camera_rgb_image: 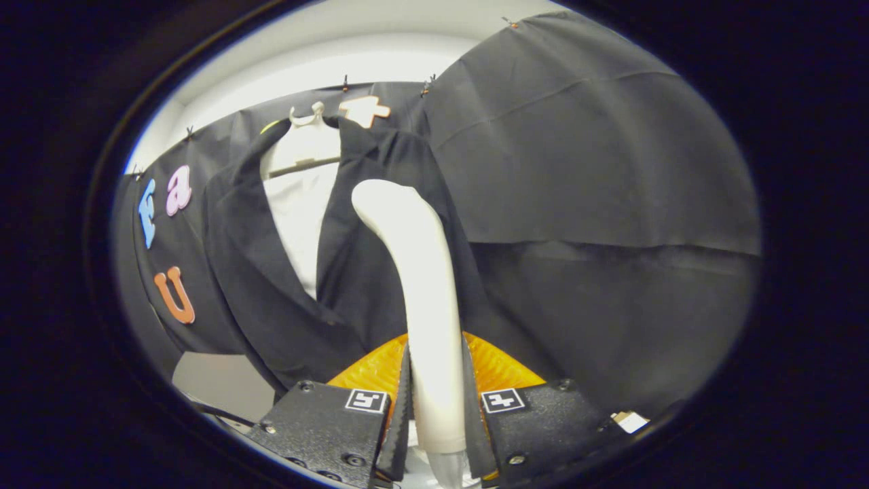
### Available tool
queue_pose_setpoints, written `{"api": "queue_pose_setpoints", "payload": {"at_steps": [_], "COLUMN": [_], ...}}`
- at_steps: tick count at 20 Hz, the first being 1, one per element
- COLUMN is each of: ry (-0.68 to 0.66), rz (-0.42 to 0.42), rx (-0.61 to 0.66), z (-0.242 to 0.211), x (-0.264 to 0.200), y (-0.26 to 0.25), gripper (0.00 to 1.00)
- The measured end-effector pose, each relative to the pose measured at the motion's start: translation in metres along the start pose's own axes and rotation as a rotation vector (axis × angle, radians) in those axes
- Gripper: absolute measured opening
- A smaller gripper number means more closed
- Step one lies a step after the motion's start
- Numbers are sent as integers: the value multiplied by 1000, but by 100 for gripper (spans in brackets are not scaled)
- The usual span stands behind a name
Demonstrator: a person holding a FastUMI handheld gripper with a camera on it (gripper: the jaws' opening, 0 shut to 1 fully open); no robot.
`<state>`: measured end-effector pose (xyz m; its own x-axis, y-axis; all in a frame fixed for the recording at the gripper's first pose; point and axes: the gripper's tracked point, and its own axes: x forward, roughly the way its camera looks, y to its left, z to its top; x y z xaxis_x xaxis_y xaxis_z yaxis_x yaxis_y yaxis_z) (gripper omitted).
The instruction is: Iron the clothes twice with a garment steamer, once on the left side and once on the right side.
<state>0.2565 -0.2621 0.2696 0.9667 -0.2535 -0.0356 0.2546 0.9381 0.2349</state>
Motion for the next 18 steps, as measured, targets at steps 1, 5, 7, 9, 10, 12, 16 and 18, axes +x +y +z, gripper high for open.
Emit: {"api": "queue_pose_setpoints", "payload": {"at_steps": [1,5,7,9,10,12,16,18], "ry": [-7,-24,-20,-17,-12,2,29,45], "rz": [-5,-35,-36,-41,-50,-59,-76,-79], "rx": [-1,-26,-40,-52,-61,-76,-101,-106], "z": [9,28,31,23,19,10,-12,-24], "x": [3,16,28,35,37,41,42,39], "y": [1,8,21,27,28,30,28,24], "gripper": [38,38,37,38,38,38,38,38]}}
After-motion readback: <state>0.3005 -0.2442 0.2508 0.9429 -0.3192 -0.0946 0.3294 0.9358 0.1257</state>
